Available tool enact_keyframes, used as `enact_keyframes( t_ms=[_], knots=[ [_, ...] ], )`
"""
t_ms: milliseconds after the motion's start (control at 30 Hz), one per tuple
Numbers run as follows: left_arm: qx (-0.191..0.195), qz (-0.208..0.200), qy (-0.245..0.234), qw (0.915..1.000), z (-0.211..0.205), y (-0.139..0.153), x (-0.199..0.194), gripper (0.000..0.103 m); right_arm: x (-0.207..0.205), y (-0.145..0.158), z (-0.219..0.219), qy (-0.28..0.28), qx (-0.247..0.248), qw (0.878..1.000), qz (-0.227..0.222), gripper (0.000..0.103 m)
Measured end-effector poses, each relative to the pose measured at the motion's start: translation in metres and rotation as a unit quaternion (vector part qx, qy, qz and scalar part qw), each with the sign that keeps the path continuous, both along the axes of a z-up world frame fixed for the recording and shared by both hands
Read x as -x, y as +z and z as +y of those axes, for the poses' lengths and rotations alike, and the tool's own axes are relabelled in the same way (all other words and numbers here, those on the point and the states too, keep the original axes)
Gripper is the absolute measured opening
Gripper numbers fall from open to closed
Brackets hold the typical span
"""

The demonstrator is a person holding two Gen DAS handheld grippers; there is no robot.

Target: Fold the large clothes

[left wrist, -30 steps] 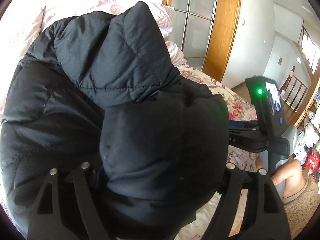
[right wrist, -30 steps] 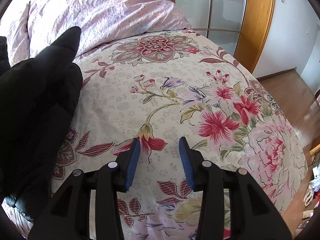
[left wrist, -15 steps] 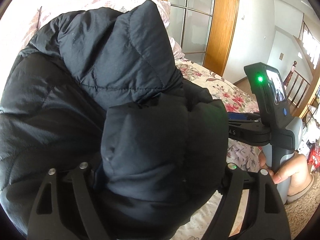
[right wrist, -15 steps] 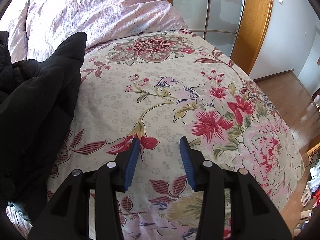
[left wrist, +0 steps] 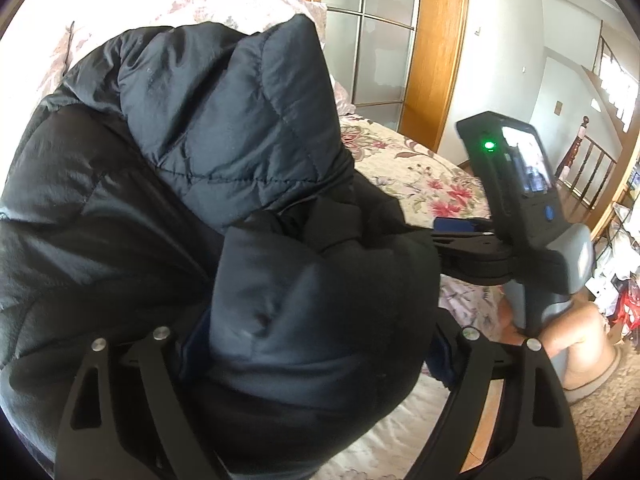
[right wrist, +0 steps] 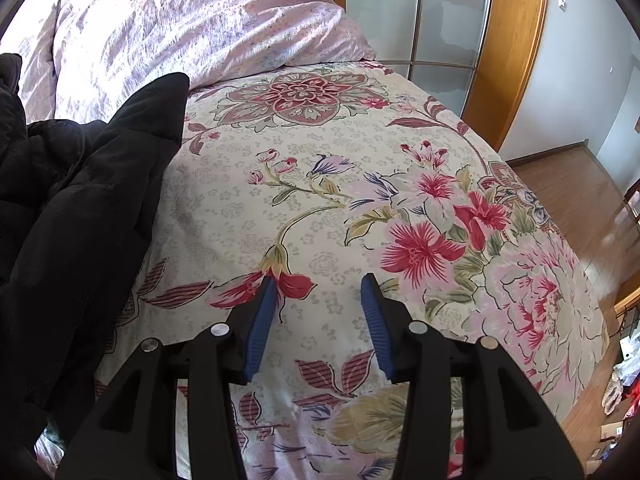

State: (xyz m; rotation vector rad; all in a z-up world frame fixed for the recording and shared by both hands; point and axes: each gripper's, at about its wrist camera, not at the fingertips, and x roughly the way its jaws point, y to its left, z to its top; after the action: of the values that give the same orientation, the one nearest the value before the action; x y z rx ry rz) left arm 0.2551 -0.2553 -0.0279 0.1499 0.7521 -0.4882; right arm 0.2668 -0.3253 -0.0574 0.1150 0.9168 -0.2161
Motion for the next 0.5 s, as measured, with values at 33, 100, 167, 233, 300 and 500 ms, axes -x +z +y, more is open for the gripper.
enact_keyframes(
  t_ms=[33, 100, 167, 233, 300, 500],
  knots=[
    [-0.001, 0.001, -0.003, 1.0, 0.0, 0.001, 0.005, 0.085, 0.0, 0.0, 0.0, 0.0, 0.001, 1.0, 0.0, 0.046],
    [-0.001, 0.006, -0.011, 0.9999, 0.001, 0.001, 0.007, 0.087, 0.0, 0.0, 0.0, 0.0, 0.002, 1.0, 0.001, 0.046],
    [-0.014, 0.005, -0.015, 0.9998, -0.001, 0.0, 0.01, 0.087, -0.001, 0.0, 0.0, 0.002, 0.003, 1.0, 0.001, 0.046],
    [-0.025, 0.002, -0.022, 0.9994, -0.001, -0.001, 0.016, 0.09, -0.001, 0.0, 0.0, 0.004, 0.011, 1.0, 0.003, 0.049],
    [-0.03, 0.003, -0.027, 0.9992, 0.002, 0.001, 0.017, 0.091, -0.002, 0.0, -0.002, 0.008, 0.017, 1.0, 0.005, 0.055],
    [-0.03, 0.006, -0.027, 0.9992, 0.008, 0.004, 0.017, 0.091, -0.005, 0.0, -0.006, 0.046, 0.026, 0.999, 0.011, 0.062]
  ],
)
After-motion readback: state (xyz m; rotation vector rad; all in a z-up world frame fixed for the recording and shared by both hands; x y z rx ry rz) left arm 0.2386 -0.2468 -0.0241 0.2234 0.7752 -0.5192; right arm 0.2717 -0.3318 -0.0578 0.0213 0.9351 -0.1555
